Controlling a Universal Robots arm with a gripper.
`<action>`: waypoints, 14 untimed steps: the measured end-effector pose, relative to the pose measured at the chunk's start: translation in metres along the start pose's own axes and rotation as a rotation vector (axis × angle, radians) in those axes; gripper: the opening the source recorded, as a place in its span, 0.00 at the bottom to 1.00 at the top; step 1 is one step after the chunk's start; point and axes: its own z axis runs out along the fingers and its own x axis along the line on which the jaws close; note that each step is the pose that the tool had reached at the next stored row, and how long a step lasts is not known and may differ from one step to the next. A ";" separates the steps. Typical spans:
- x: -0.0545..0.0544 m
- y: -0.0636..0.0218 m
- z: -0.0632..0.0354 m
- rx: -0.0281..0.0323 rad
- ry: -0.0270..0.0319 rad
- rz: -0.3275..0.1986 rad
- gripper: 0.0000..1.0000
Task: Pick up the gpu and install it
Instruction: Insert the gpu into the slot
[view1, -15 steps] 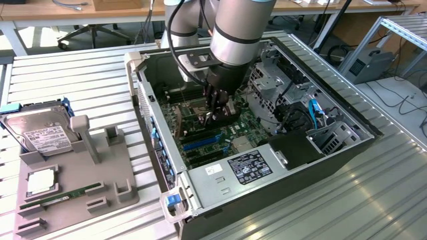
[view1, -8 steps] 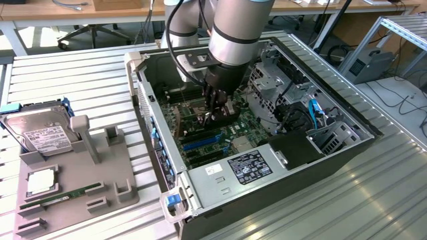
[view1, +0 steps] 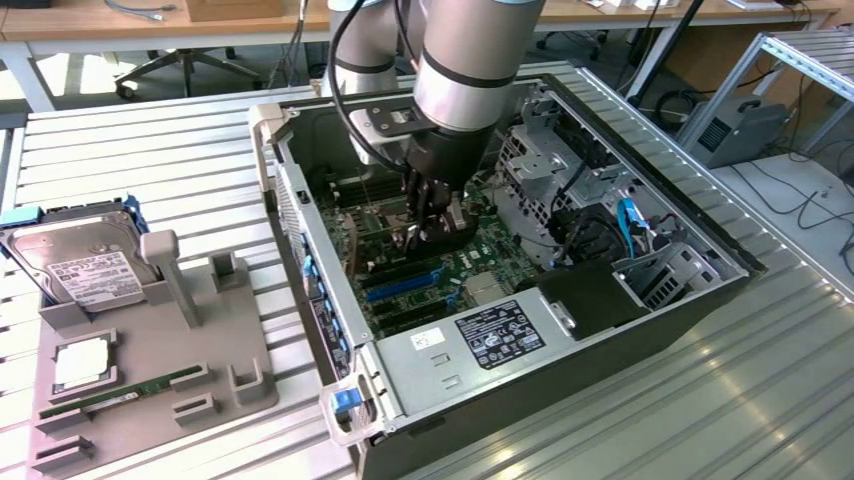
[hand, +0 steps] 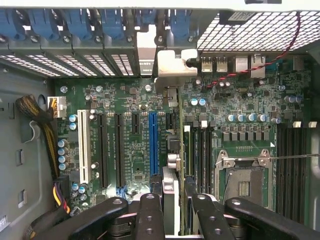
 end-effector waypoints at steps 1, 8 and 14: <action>0.000 0.0004 0.0000 -0.0001 0.0000 0.000 0.27; 0.000 0.0079 0.0002 0.0009 0.0000 0.000 0.27; 0.000 0.0087 0.0003 0.0010 0.0065 0.000 0.27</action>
